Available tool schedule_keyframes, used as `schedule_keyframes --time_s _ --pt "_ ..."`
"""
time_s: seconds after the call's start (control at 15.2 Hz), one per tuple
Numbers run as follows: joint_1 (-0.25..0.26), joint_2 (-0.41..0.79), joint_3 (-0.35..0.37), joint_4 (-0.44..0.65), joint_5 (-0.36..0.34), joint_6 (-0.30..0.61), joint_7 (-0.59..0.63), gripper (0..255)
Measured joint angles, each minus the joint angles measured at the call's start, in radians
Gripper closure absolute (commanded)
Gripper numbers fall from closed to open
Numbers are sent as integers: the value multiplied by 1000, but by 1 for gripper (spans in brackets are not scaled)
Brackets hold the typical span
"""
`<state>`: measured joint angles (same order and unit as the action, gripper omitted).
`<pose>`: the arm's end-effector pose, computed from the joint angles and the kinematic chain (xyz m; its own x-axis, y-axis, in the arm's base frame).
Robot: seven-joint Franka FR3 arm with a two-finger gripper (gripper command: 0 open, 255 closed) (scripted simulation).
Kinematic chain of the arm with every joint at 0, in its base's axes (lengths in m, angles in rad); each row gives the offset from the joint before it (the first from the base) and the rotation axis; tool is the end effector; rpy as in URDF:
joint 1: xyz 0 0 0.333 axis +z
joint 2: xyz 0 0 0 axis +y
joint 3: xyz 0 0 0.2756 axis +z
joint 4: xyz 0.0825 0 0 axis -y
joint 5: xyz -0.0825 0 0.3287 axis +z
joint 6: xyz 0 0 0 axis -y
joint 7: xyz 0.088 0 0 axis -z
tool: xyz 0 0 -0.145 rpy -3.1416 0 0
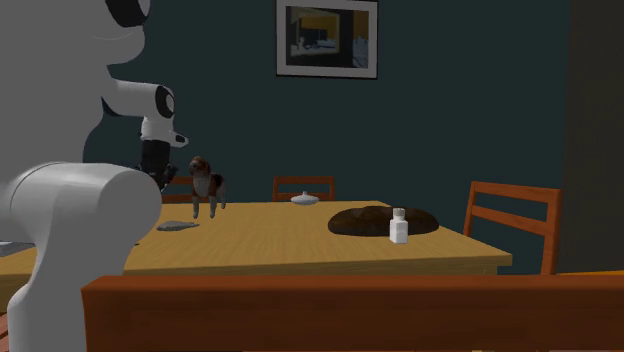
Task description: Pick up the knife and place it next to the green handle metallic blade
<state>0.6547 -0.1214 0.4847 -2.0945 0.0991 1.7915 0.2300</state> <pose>0.1729 0.4102 0.3989 0.6333 0.7485 -0.1964 0.7648 -0.6442 0.0109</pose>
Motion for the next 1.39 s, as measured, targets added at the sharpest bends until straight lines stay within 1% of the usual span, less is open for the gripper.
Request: schedule_keyframes --time_s 0.07,0.2,0.33,0.4,0.46,0.53,0.59,0.66,0.79,0.86,0.92,1.06,1.39 --pt "12 3 15 11 6 -6 27 255" --pt "32 21 41 11 9 12 72 255" --pt "39 29 51 10 10 22 88 255" --pt "39 29 51 10 10 22 88 0" --pt "39 29 51 10 10 22 88 0" --pt "44 40 60 5 -23 37 79 0" --pt "54 56 76 -1 -81 57 71 0" --pt "64 82 93 -4 -155 81 64 0" --pt "88 134 123 -28 -327 141 55 0" --pt "94 144 129 -35 -382 154 49 0" --pt "98 153 131 -43 -413 168 50 0" --pt "97 163 130 -63 -443 195 52 0" --pt "90 186 120 -108 -478 256 68 0"
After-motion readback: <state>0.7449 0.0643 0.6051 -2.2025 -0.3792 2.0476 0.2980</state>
